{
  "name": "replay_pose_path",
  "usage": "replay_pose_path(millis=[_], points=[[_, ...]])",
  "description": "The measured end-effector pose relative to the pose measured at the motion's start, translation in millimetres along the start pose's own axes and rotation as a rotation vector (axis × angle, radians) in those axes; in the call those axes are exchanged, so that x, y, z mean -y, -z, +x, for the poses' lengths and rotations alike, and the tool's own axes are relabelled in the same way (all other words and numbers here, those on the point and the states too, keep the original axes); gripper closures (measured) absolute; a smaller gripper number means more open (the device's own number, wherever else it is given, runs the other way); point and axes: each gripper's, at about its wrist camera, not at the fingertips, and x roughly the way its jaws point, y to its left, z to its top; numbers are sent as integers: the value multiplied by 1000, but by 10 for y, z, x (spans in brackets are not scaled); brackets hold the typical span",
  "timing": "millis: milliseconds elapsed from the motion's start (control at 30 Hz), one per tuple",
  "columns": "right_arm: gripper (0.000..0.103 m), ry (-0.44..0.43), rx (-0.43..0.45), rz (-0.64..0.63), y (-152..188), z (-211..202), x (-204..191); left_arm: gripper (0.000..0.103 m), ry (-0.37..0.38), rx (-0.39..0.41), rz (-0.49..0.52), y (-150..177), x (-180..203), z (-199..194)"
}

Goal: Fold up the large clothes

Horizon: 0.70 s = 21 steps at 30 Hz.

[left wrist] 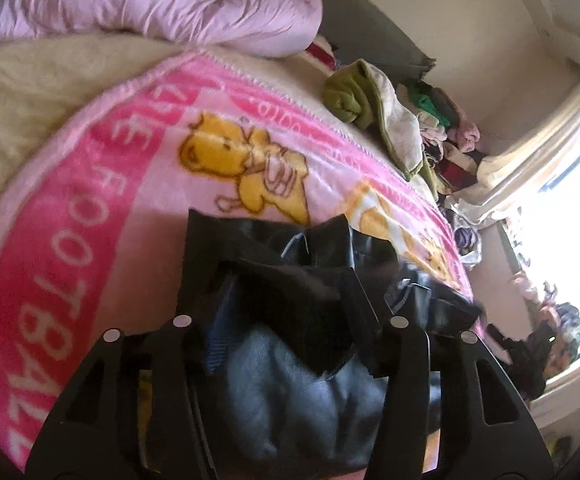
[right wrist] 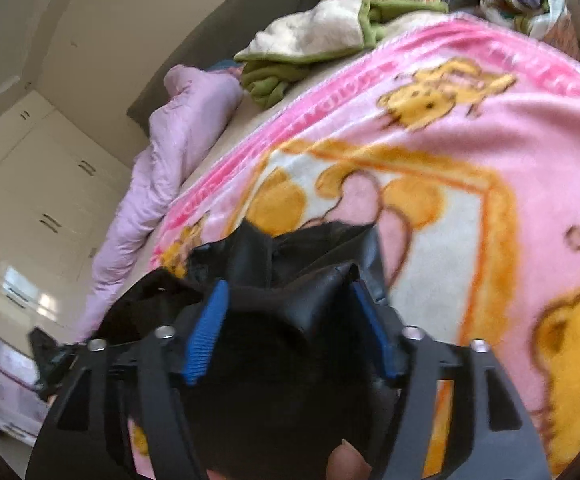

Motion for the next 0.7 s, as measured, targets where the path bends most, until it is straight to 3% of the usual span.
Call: replay_pose_path(millis=[133,233,400,433,467,500,533,567,633,700], points=[[32,83,29,-121,-12,-17,-86,53,-44,64,65,-30,57,-101],[32,173,29,-253,6,73,-219,52,-183,22,175,9,96,96],[34,309,-26,-418,39,483,-345,52,-287,-77,281,136,50,570],[39,328,-35,-432,37,565,-340,52,-300,-81,301,152,53,638],[44,346,-40,-453,41,647,-340,66,-306,-75,327,167,67,690],[61,347,-44,-466,49,696,-338,87,-324,-68,352,179,90,716],[79,370,-38,-480,58,741,-330,93,-347,-55,369,184,112,720],[86,378,-33,-483,58,750,-312,99,-340,-36,372,177,133,681],[92,352,6,-466,33,628,-311,100,-305,22,376,138,186,523],[93,299,62,-458,-15,433,-375,100,-254,87,363,47,253,321]])
